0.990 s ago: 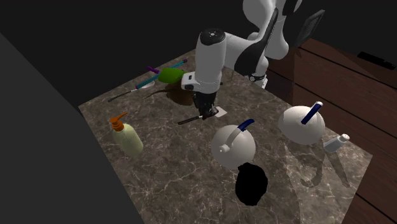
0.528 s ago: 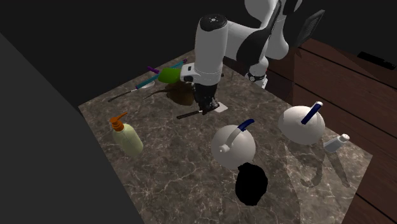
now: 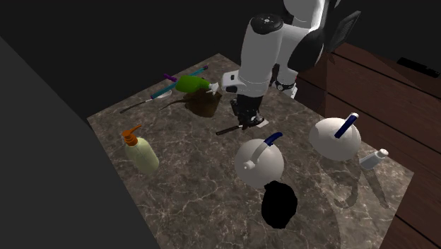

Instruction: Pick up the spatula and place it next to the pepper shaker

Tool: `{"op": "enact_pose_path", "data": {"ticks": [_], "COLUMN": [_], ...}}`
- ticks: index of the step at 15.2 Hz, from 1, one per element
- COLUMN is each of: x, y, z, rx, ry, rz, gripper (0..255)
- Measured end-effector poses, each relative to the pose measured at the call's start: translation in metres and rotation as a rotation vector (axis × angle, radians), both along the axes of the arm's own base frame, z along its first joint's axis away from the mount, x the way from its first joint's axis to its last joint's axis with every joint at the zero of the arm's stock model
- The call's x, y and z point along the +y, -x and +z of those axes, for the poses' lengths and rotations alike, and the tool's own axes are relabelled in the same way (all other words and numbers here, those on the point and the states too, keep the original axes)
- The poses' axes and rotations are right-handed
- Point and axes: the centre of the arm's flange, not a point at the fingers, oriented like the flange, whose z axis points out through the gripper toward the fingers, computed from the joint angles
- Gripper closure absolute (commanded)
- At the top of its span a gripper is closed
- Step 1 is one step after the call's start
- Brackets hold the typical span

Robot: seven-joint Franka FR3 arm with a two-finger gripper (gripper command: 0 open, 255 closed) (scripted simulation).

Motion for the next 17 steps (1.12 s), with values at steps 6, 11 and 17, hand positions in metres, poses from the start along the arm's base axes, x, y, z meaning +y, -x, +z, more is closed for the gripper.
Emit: {"op": "enact_pose_path", "data": {"ticks": [6,11,17], "x": [0.077,0.139,0.215], "y": [0.027,0.050,0.078], "z": [0.002,0.002,0.000], "rx": [0.000,0.001,0.000], "ry": [0.000,0.000,0.000], "rz": [0.000,0.000,0.001], "gripper": [255,255,255]}}
